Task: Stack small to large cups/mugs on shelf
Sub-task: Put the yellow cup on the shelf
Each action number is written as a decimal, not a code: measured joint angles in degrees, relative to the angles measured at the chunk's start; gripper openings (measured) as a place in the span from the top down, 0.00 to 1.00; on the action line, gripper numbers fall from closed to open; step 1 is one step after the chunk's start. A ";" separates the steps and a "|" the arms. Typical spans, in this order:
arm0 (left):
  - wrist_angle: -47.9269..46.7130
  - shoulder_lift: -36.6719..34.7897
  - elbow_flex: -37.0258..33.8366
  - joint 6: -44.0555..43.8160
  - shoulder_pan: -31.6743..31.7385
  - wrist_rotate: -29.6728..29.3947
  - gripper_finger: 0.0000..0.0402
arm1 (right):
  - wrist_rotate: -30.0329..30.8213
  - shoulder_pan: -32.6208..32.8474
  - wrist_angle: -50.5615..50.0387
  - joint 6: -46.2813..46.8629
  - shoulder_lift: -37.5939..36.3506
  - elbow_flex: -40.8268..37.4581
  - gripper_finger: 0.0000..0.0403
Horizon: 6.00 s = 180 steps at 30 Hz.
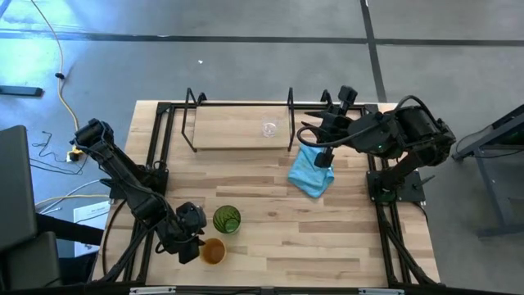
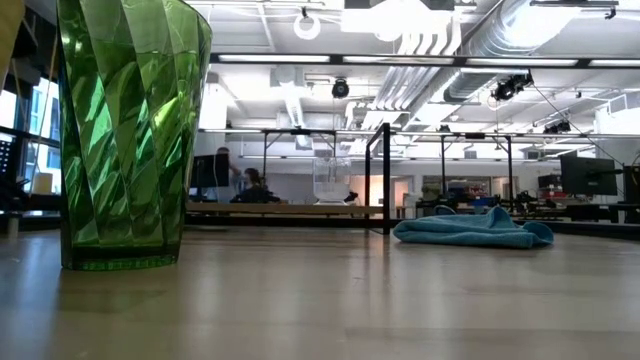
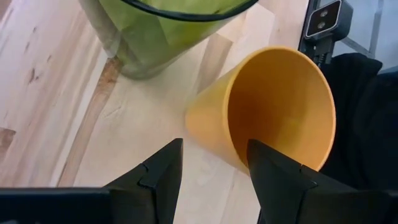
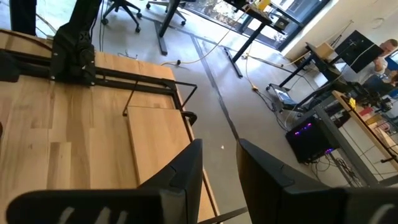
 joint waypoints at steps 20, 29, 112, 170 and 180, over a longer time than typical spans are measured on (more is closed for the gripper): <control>2.68 0.73 0.00 2.57 0.00 -0.46 0.58 | -0.67 -0.01 0.02 0.47 0.02 0.00 0.77; 2.61 2.23 0.00 3.58 0.00 -0.48 0.58 | -2.26 0.00 0.04 0.56 0.02 0.00 0.77; -33.04 0.72 14.76 10.08 3.34 -5.96 1.00 | -5.30 -0.09 -3.43 3.58 0.04 0.00 0.77; -46.90 -31.34 16.26 14.96 3.39 -45.05 1.00 | -46.12 -0.48 6.62 -11.03 7.38 0.00 0.77; -46.68 -31.54 16.26 14.60 3.39 -53.98 1.00 | -47.15 -0.48 6.54 -11.45 7.76 0.00 0.77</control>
